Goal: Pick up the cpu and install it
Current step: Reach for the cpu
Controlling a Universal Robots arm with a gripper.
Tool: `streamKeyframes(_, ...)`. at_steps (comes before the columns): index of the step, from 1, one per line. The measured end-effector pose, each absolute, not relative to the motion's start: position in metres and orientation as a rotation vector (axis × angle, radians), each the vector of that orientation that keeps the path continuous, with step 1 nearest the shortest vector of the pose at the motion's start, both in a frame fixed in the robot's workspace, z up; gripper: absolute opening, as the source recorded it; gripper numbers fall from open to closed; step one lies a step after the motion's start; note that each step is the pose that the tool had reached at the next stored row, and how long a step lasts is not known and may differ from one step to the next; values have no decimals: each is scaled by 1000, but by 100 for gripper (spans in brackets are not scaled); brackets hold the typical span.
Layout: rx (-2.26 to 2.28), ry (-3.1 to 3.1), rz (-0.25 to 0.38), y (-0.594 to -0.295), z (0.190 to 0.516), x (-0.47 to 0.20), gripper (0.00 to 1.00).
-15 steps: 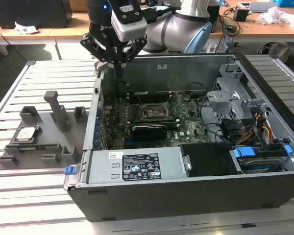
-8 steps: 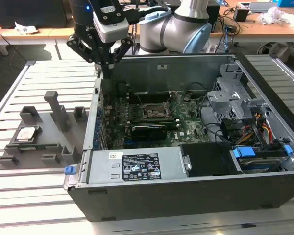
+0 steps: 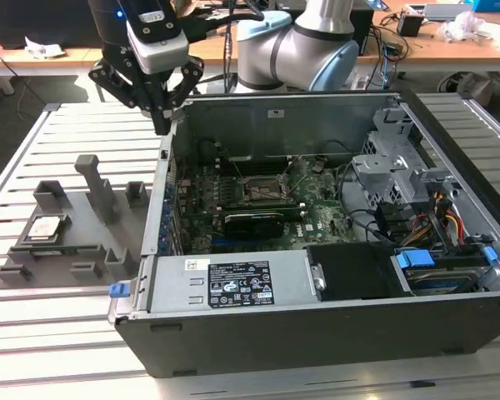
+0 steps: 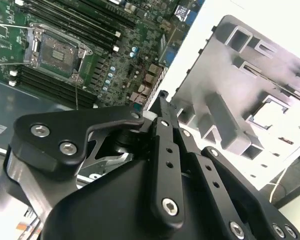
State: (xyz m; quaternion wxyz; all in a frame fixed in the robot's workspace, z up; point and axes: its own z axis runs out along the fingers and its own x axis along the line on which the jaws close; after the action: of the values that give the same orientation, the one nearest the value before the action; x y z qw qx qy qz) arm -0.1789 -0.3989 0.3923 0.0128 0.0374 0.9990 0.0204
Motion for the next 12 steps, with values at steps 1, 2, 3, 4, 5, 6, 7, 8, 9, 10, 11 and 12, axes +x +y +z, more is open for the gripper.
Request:
streamKeyframes(1,117,3113,63,-399,392,-182,11)
streamKeyframes(2,116,3113,63,-399,392,-185,11)
streamKeyframes(3,116,3113,63,-399,392,-187,11)
streamKeyframes(4,116,3113,63,-399,392,-189,11)
streamKeyframes(5,116,3113,63,-399,392,-191,11)
streamKeyframes(6,117,3113,63,-399,392,-193,11)
streamKeyframes(7,116,3113,63,-399,392,-195,11)
streamKeyframes(8,117,3113,63,-399,392,-198,11)
streamKeyframes(9,117,3113,63,-399,392,-199,11)
streamKeyframes(10,116,3113,63,-399,392,-200,11)
streamKeyframes(11,116,3113,63,-399,392,-202,11)
streamKeyframes(12,116,3113,63,-399,392,-204,11)
